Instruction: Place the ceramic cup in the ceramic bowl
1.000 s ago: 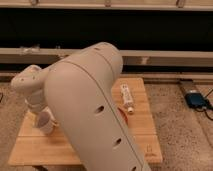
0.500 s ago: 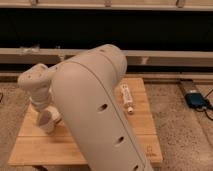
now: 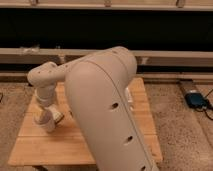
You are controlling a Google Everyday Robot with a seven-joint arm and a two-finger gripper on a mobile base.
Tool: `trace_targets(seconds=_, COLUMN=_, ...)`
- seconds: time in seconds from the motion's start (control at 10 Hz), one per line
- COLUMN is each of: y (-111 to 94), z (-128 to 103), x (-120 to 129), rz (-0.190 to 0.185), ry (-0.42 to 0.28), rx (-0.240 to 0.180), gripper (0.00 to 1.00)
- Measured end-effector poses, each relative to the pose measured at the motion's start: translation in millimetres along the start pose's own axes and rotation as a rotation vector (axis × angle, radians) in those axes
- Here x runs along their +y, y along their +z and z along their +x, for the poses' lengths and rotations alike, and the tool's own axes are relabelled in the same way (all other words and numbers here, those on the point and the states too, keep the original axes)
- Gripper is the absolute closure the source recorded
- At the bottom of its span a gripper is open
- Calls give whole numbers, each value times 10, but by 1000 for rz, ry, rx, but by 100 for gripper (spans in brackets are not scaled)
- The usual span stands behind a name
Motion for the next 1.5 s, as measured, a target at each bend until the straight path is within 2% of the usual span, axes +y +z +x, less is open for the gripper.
trace_targets(seconds=0.3, y=54, z=8, x=46, rz=7, ry=-16, rx=13, gripper=50)
trace_targets(seconds=0.5, y=122, z=36, x=31, rz=23, ry=-12, rx=36, gripper=67)
trace_targets(seconds=0.7, y=163, z=85, x=-22, rz=42, ry=3, rx=58, gripper=90)
trace_targets(seconds=0.8, y=168, z=102, x=-37, rz=50, ry=8, rx=65, gripper=97)
trace_targets(seconds=1.0, y=88, z=193, x=-47, rz=55, ry=25, rx=68, gripper=100)
trace_targets(seconds=1.3, y=-381, z=389, x=87, rz=51, ry=29, rx=7, gripper=100)
trace_targets(seconds=1.5, y=-653, z=644, x=113, rz=54, ry=48, rx=-25, gripper=100)
